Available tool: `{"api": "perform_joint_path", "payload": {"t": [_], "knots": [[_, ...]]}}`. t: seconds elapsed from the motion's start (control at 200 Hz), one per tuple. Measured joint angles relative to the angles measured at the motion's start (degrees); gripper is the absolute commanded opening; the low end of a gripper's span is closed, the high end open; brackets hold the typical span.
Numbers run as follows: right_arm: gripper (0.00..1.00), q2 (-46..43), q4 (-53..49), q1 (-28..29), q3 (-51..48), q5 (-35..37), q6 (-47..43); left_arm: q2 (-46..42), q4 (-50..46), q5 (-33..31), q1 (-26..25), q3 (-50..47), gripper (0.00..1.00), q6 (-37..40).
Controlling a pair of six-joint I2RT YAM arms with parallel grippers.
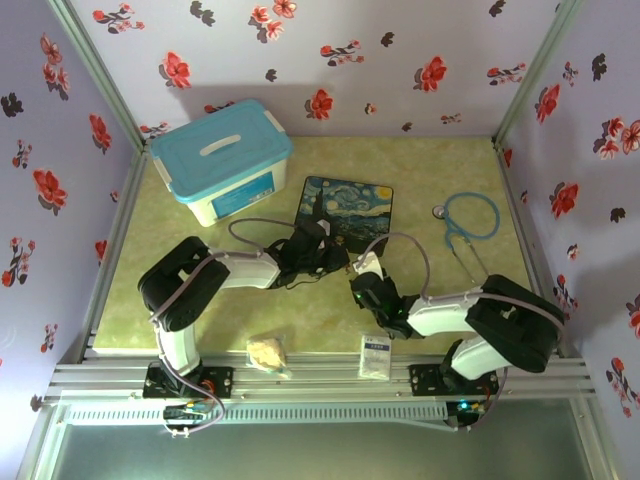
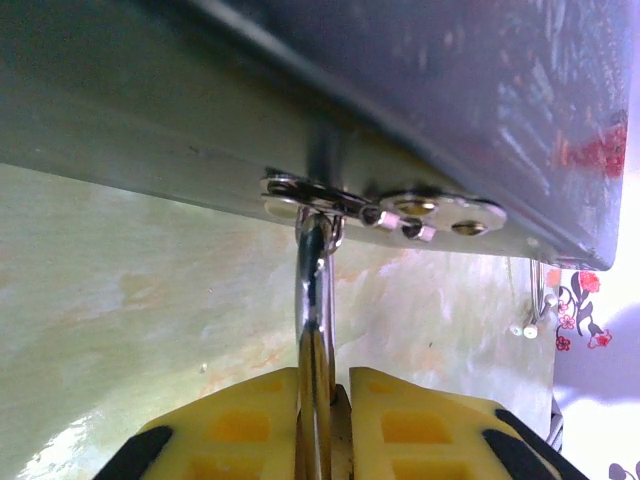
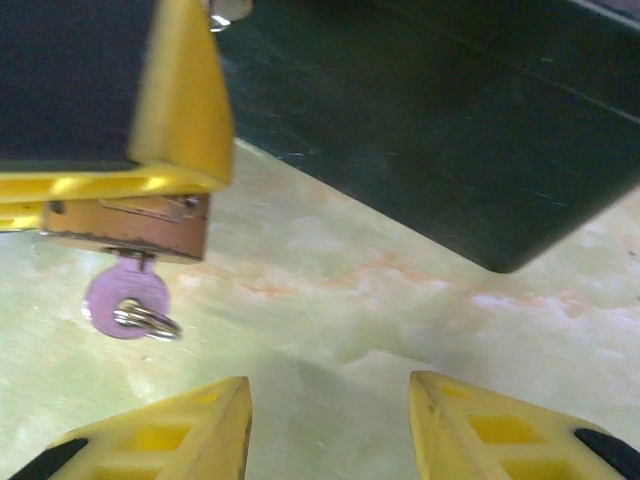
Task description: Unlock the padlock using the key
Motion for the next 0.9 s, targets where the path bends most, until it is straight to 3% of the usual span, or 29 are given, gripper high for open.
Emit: {"api": "perform_joint_path", "payload": {"t": [0.245,0.37,0.575,0.63,0.755,0.9], "knots": [[0.46,4.5,1.75,1.42,3.61,0.68,-2.14,-0.13,-0.07,-0.02,0.0,-0.24,0.0,0.0],[0.37,6.38,1.66,1.62,5.16,2.86,-2.12,-0.13,-0.22,-0.31,0.5,-0.26,0.0,-0.02],[0.33,9.49,0.44,1.62,8.31,6.88,-1.7,-0.15,0.79,-1.75,1.42,-0.63,0.0,-0.83],[0.33,9.49,0.37,1.73,8.31,6.82,-1.44,-0.15,1.81,-1.73,1.33,-1.14,0.0,-1.46],[0.22,9.49,0.68,1.81,8.31,5.22,0.87,-0.15,3.65,-1.6,1.18,-1.84,0.0,-2.93],[0.19,9.49,1.11,1.7,8.31,2.78,3.39,-0.15,4.26,-1.51,1.11,-2.03,0.0,-3.91]]}}
